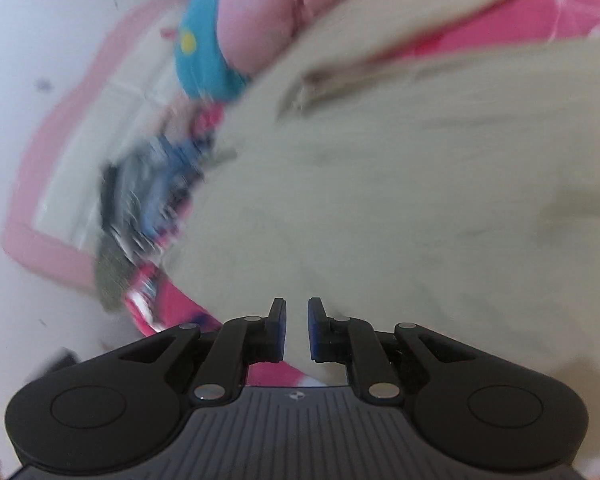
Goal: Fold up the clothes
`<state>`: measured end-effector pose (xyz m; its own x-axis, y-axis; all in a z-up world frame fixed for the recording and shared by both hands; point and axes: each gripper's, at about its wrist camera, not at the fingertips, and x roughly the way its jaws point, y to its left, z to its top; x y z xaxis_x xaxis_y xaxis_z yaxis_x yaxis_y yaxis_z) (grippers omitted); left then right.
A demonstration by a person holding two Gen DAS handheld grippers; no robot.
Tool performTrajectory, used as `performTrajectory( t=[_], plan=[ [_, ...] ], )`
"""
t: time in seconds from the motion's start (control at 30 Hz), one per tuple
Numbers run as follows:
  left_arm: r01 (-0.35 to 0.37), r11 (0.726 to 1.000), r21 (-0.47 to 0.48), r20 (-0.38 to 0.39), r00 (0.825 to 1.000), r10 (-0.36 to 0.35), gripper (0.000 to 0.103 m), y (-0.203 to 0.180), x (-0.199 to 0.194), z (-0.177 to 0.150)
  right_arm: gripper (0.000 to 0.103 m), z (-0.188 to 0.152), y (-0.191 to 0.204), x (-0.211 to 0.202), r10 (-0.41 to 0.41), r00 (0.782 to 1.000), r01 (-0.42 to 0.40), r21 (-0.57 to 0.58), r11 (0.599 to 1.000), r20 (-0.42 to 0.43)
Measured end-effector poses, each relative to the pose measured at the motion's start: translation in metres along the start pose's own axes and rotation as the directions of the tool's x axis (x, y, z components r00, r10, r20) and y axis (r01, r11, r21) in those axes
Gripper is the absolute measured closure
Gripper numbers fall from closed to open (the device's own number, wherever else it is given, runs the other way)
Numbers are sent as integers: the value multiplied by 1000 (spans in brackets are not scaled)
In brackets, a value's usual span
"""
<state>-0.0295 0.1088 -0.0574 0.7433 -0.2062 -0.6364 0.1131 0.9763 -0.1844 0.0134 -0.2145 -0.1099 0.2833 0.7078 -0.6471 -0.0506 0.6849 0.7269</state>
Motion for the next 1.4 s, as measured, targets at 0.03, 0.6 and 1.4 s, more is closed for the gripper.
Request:
performTrajectory(
  t=[0.03,0.6,1.4],
  plan=[
    [4,1000,-15,-1,1000,-4,26,5,-1,0,93,1,5,12,15,1000,-15,-20,1000,-19],
    [-22,990,-136,54,998,30,26,44,-26,4,92,29,59,105,64,997,-68,-99,993,-47],
    [7,877,-480,141,988,69,26,115,-31,9,91,39,114,146,206,972,-224,-175,959,-115]
  ],
)
